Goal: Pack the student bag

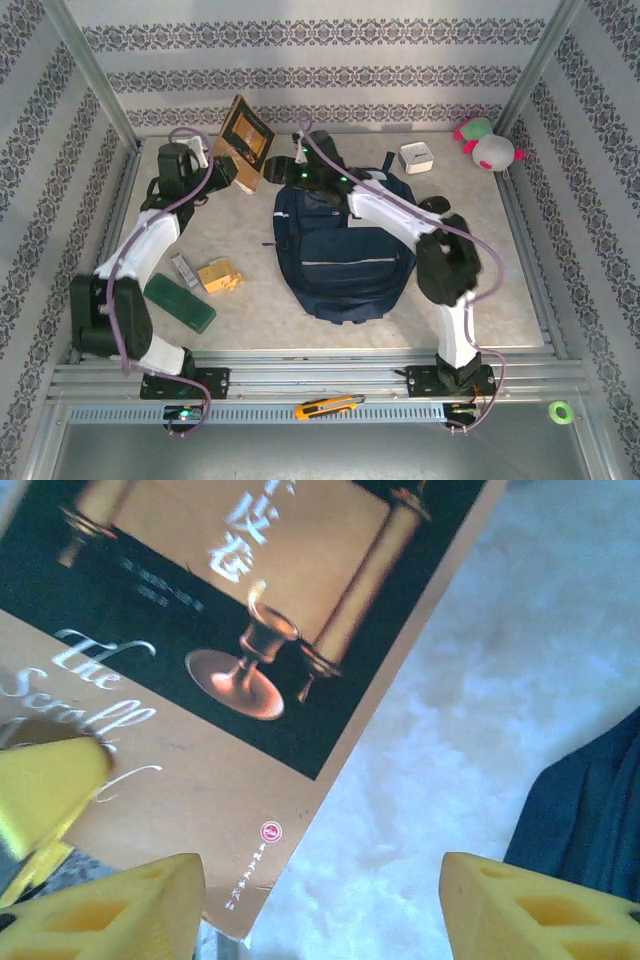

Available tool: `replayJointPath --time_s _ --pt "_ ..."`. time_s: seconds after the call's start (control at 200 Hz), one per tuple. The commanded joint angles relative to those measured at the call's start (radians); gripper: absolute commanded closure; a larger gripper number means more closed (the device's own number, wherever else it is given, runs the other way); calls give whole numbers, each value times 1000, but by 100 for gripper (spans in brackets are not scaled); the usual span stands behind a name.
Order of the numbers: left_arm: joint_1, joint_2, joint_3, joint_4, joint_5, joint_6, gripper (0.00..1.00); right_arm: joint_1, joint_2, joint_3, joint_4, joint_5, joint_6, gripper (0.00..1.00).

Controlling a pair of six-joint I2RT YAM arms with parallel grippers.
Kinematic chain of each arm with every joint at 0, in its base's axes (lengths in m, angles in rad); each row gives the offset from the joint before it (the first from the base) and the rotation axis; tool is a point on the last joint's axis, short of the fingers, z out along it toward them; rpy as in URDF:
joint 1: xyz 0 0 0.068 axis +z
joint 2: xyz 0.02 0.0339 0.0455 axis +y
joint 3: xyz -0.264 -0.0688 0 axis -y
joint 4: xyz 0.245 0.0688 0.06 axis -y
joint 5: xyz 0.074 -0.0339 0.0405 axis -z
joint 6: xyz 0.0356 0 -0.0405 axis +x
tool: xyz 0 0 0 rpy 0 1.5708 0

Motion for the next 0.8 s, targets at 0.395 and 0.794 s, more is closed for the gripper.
replayJointPath --time_s 0.395,0.794 --pt "-132 -519 -324 505 252 -334 100 45 -661 -732 594 -39 68 2" --pt "-222 -576 -360 693 308 -486 100 90 -641 -771 862 -142 212 2"
